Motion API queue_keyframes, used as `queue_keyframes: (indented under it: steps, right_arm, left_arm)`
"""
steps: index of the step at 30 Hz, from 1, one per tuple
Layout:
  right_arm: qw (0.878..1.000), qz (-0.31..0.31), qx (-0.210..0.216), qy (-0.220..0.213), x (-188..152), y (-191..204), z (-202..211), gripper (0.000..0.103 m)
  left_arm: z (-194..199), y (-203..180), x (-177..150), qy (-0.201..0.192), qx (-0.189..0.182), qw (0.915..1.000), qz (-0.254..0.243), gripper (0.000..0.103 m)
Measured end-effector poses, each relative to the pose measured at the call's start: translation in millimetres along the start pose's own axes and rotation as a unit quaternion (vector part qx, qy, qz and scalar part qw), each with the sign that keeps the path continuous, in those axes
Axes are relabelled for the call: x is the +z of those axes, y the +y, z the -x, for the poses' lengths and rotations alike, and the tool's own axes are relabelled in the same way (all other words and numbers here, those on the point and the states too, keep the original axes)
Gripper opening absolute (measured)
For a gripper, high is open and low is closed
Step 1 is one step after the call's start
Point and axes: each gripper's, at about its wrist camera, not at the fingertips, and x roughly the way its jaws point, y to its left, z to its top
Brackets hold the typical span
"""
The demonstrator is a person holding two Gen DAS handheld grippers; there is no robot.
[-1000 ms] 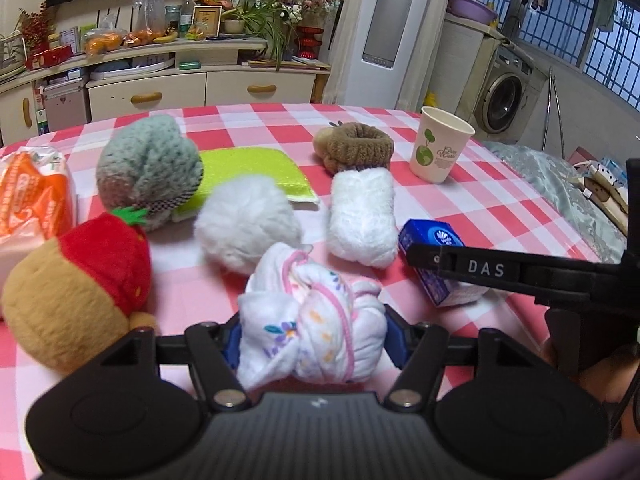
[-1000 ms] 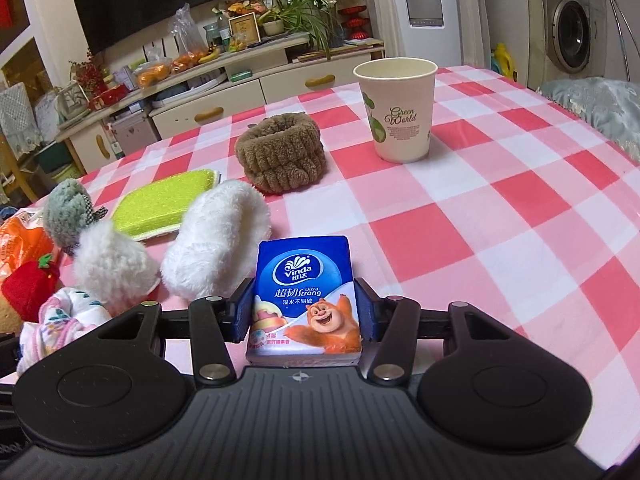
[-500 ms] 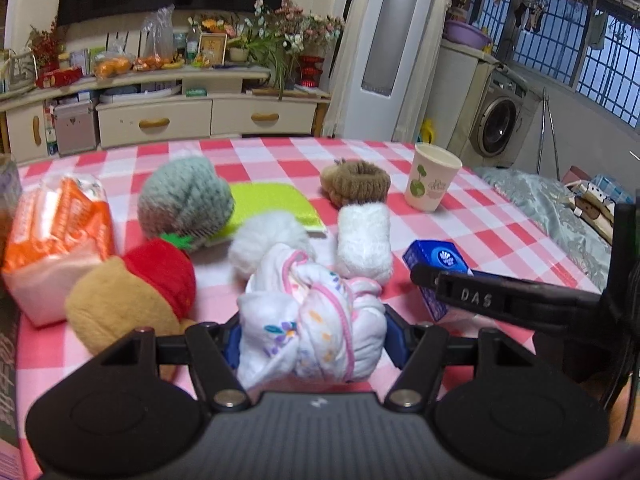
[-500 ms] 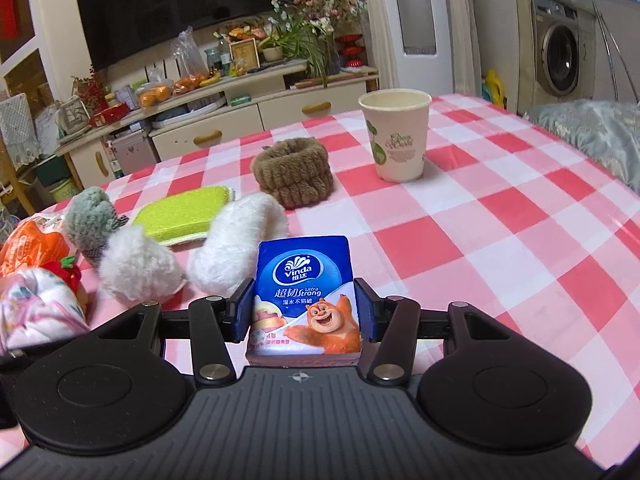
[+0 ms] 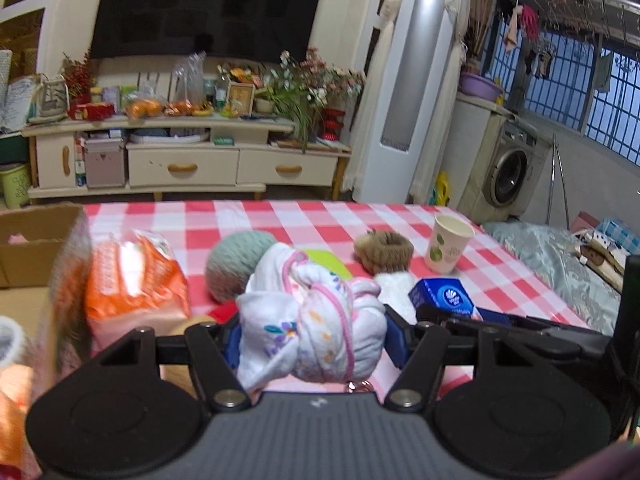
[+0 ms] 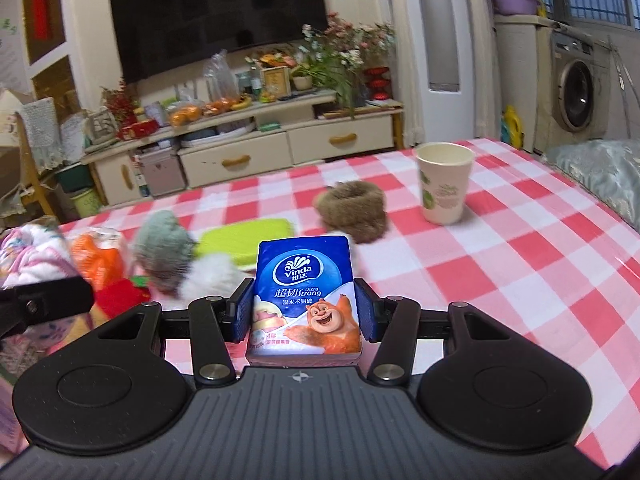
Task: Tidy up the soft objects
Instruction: 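Lift and carry both held items over the cardboard box, then open both tools to drop the cloth and tissue pack into the box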
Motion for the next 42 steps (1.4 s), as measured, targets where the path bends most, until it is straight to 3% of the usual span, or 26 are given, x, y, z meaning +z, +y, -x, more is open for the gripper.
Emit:
queue_keyframes:
  steps: [8, 18, 30, 42]
  right_arm:
    - [0.998, 0.035, 0.051, -0.011, 8, 52, 12, 0.064]
    - [0.987, 0.07, 0.142, -0.003, 21, 117, 16, 0.064]
    - [0.967, 0.121, 0.222, -0.016, 44, 188, 2, 0.064]
    - [0.955, 0.179, 0.237, 0.001, 35, 223, -17, 0.064]
  left_arm:
    - [25, 25, 9, -0.025, 0.027, 0.9992, 0.014, 0.064]
    - [52, 68, 20, -0.055, 0.089, 0.9932, 0.05, 0.065]
    - [80, 127, 29, -0.086, 0.181, 0.9739, 0.106, 0.065]
    - [91, 172, 26, -0.065, 0.235, 0.9557, 0.165, 0.065]
